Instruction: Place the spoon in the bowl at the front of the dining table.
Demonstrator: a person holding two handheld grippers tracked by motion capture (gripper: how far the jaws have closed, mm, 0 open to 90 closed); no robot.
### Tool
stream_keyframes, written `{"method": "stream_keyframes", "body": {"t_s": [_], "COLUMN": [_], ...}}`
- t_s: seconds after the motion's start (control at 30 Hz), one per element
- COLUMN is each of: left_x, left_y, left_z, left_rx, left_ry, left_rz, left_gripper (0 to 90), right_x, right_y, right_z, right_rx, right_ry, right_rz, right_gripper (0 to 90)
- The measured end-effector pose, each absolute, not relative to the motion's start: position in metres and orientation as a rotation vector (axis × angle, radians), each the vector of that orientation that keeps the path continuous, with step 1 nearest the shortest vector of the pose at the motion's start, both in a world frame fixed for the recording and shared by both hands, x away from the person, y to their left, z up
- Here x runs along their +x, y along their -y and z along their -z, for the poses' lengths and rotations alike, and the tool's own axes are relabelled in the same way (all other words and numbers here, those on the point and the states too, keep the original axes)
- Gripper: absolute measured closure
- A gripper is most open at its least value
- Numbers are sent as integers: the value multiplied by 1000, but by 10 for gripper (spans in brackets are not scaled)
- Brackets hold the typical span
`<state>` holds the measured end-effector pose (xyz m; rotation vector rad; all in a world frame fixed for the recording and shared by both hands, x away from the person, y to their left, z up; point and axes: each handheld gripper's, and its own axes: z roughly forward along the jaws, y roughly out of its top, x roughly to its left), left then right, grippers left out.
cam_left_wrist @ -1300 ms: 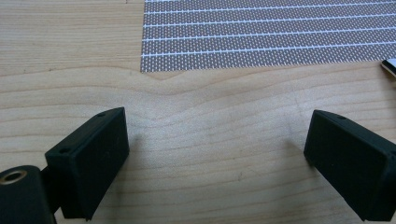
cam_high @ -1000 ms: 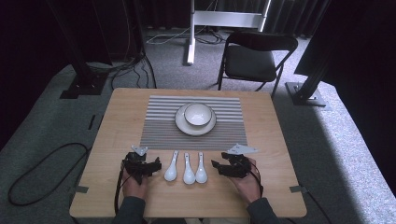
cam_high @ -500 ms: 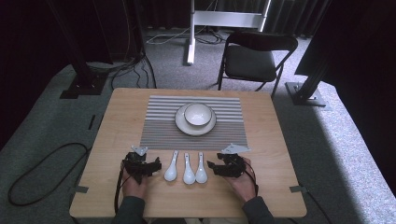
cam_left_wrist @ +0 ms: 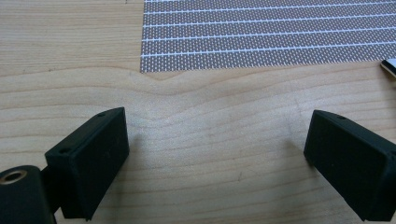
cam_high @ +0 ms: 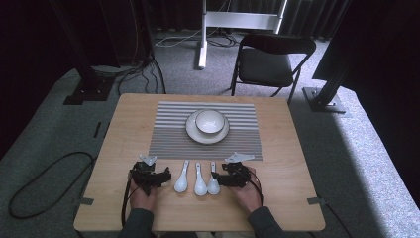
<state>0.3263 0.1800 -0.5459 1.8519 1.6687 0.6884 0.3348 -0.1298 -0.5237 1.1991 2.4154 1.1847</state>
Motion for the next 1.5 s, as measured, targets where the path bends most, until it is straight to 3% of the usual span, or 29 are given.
{"method": "stream_keyframes", "body": {"t_s": [0.93, 1.5], "left_x": [326, 326], "left_y": [-180, -180], "left_z": [546, 546], "left_rx": [1861, 1861], "left_ry": [-1656, -1656], "left_rz": [-683, -684], "left_gripper": [69, 69], "right_x": [345, 343], "right_y": [102, 98], "right_z": [538, 535], "right_rx": [1217, 1172], "right_ry": [-2413, -2403], "right_rz": [-1043, -922], "right_gripper": [483, 622]}}
